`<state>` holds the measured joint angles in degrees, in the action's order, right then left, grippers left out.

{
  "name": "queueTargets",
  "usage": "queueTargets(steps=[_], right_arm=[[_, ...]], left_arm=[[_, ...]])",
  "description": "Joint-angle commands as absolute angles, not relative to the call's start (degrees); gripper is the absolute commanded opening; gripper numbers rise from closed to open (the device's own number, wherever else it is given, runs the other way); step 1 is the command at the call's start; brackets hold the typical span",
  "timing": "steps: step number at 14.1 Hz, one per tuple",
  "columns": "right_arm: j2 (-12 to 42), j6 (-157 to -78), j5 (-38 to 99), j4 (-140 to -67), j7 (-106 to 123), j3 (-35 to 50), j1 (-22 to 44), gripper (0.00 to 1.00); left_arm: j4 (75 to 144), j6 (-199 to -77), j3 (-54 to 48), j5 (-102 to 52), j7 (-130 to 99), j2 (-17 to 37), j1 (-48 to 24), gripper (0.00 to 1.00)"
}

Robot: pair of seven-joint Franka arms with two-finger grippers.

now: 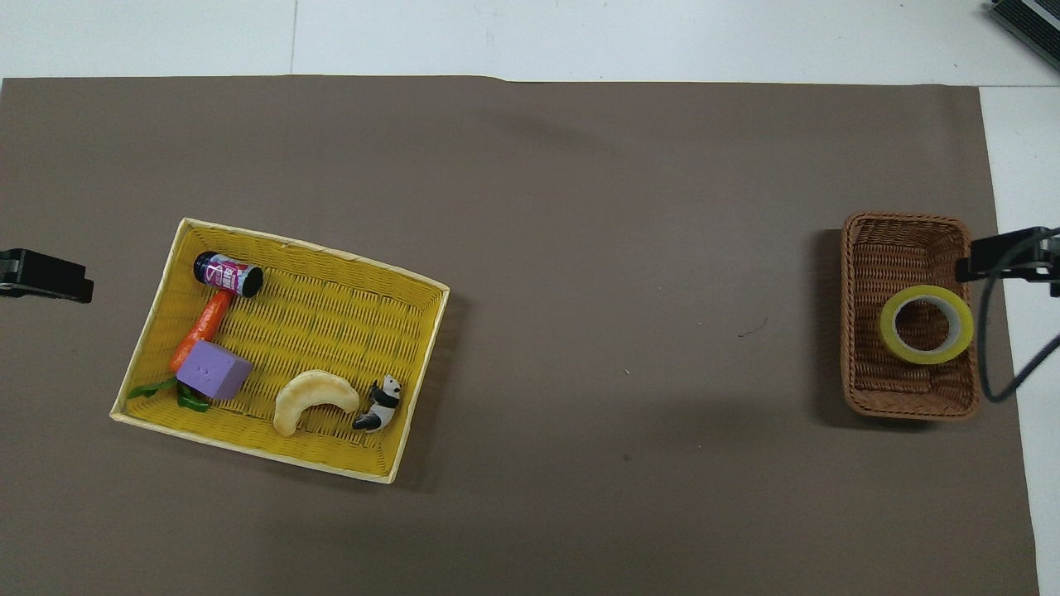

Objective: Move tape to another basket

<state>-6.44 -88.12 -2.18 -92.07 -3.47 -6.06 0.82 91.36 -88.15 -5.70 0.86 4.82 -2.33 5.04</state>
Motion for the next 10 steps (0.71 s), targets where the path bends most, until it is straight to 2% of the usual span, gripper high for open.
queueTargets(steps=[1, 4, 7, 10], right_arm=[[-8.35, -88.94, -4.13, -96.49, -3.78, -5.36, 0.88, 1.00], [-7.48, -89.82, -3.34, -95.90, -3.43, -4.57, 0.88, 1.00], [-1.78, -84.30, -2.99, -86.77, -3.69, -4.48, 0.44, 1.00], [-3.68, -84.81, -1.76, -89.73, -5.53, -4.57, 0.79, 1.00]], left_arm=[[90.53, -87.54, -5.89, 0.70, 4.39, -2.37, 5.45, 1.00], [90.53, -87.54, -5.89, 0.70, 4.39, -2.37, 5.36, 1.00], [90.53, -87.54, -5.89, 0.70, 4.39, -2.37, 5.45, 1.00], [90.53, -87.54, -5.89, 0.70, 4.39, -2.37, 5.45, 1.00]])
